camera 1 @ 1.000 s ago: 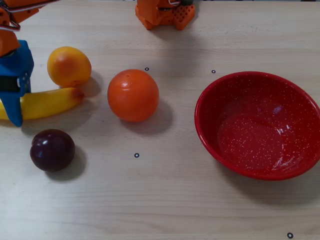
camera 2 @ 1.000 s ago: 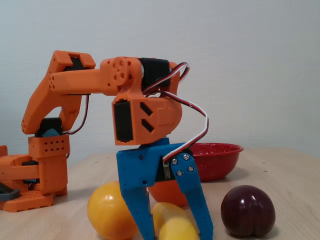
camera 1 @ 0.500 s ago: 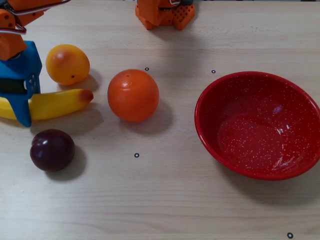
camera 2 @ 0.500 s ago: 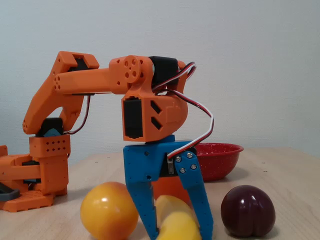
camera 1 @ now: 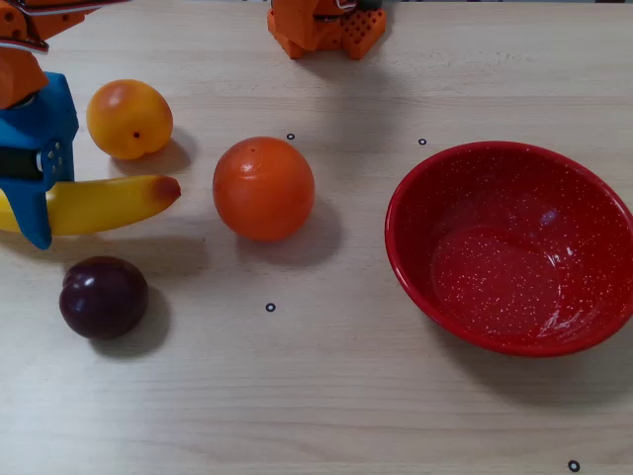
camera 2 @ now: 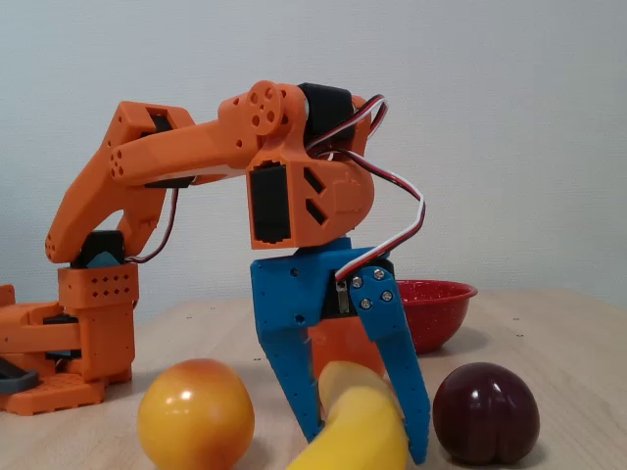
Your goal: Put banana in the red bowl.
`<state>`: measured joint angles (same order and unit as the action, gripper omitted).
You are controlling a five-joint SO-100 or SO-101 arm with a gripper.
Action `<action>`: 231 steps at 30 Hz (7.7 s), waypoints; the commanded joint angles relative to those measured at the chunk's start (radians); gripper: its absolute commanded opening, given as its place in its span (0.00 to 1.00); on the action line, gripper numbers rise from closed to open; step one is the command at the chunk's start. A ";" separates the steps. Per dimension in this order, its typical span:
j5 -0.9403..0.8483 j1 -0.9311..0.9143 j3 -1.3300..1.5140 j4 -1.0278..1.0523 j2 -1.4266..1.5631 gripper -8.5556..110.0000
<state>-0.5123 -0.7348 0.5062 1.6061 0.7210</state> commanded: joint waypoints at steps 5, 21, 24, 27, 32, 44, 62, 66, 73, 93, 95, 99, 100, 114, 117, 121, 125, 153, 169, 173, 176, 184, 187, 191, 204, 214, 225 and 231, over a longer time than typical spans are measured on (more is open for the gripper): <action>0.026 0.048 -0.141 0.031 0.258 0.07; 0.040 0.115 -0.048 0.055 0.466 0.07; 0.046 0.138 0.011 0.049 0.523 0.07; 0.051 0.175 0.084 0.037 0.586 0.07; 0.075 0.262 0.209 0.008 0.695 0.07; 0.152 0.534 0.495 -0.014 0.956 0.07; 0.256 0.896 0.808 -0.101 1.200 0.07; 0.285 0.960 0.834 -0.124 1.204 0.07; 0.296 1.101 0.859 -0.166 1.195 0.07; 0.319 1.262 0.641 -0.241 0.847 0.07; 0.316 1.258 0.607 -0.241 0.811 0.07; 0.296 1.244 0.552 -0.238 0.750 0.07; 0.290 1.238 0.546 -0.238 0.739 0.07; 0.156 1.160 0.526 -0.213 0.641 0.07; 0.117 1.150 0.528 -0.187 0.637 0.14; 0.074 1.147 0.528 -0.150 0.626 0.21; 0.051 1.146 0.526 -0.135 0.614 0.30; 0.051 1.114 0.370 -0.161 0.678 0.07; 0.110 0.982 0.571 -0.172 0.928 0.07; 0.121 0.940 0.684 -0.184 1.022 0.07; 0.137 0.910 0.788 -0.206 1.098 0.07; 0.215 0.884 1.098 -0.229 1.376 0.07; 0.227 0.873 1.239 -0.272 1.508 0.07; 0.245 0.831 1.410 -0.328 1.647 0.07; 0.308 0.769 1.790 -0.261 1.997 0.07; 0.347 0.761 2.069 -0.258 2.272 0.07; 0.446 0.753 2.286 -0.255 2.451 0.07; 0.472 0.753 2.388 -0.268 2.533 0.07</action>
<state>-0.0629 0.0414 2.9008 1.3238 3.2505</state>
